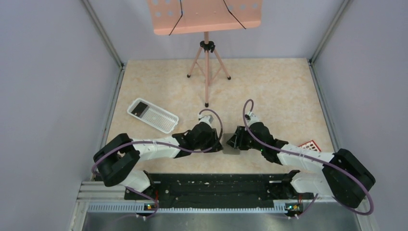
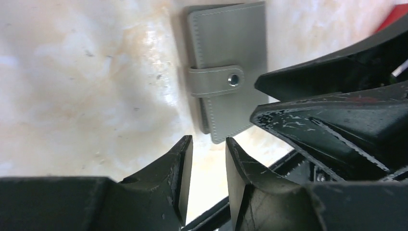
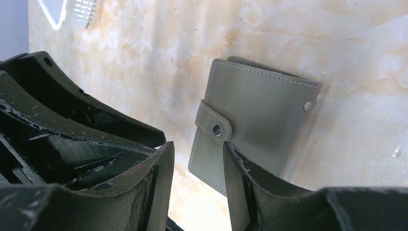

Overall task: Take the credit cards out of the card holder
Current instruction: Move the card holder to the center of the board, then open the card holder at the center of the board.

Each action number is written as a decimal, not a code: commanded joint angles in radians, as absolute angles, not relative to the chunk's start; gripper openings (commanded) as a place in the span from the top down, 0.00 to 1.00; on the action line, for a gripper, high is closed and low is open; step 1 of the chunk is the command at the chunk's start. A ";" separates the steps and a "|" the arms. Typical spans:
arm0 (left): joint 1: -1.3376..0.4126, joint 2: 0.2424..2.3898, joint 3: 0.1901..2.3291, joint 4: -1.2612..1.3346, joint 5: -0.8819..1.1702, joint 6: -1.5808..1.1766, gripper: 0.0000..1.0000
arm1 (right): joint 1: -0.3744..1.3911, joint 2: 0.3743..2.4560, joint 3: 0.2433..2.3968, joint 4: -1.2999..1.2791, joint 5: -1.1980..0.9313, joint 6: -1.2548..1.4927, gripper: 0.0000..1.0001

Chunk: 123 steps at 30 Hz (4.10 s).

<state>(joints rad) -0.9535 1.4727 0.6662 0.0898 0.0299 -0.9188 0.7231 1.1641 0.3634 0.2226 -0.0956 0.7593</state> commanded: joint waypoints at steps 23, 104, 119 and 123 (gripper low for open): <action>-0.950 1.634 0.720 0.201 0.032 -0.957 0.69 | 0.715 1.307 0.328 0.437 -0.112 0.898 0.64; -0.980 1.687 0.856 -0.054 -0.032 -0.875 0.86 | 0.502 1.199 0.145 0.654 -0.418 0.927 0.75; -0.982 1.552 0.965 -0.152 -0.014 -0.892 0.58 | 0.504 0.925 0.167 0.371 -0.329 0.884 1.00; -0.984 1.542 0.987 -0.129 0.024 -0.885 0.57 | 0.503 0.908 0.180 0.315 -0.319 0.867 1.00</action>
